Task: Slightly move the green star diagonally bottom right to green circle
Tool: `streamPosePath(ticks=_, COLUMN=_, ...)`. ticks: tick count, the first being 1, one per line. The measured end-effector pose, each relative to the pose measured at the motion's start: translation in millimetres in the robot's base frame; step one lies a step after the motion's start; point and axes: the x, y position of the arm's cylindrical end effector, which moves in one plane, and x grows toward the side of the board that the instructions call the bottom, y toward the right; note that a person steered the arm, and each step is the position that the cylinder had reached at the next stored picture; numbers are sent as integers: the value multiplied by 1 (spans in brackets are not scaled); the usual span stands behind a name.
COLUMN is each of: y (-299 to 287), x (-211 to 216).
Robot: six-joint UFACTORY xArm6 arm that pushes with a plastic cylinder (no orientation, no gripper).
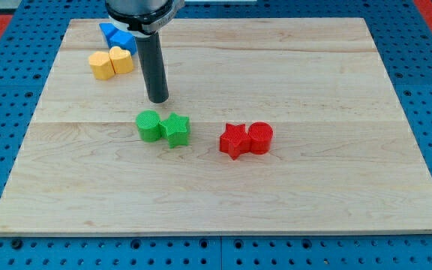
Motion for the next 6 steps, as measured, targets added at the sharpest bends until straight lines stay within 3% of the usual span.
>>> streamPosePath(ticks=1, y=0, x=0)
streamPosePath(ticks=2, y=38, x=10)
streamPosePath(ticks=4, y=54, x=72)
streamPosePath(ticks=6, y=36, x=68)
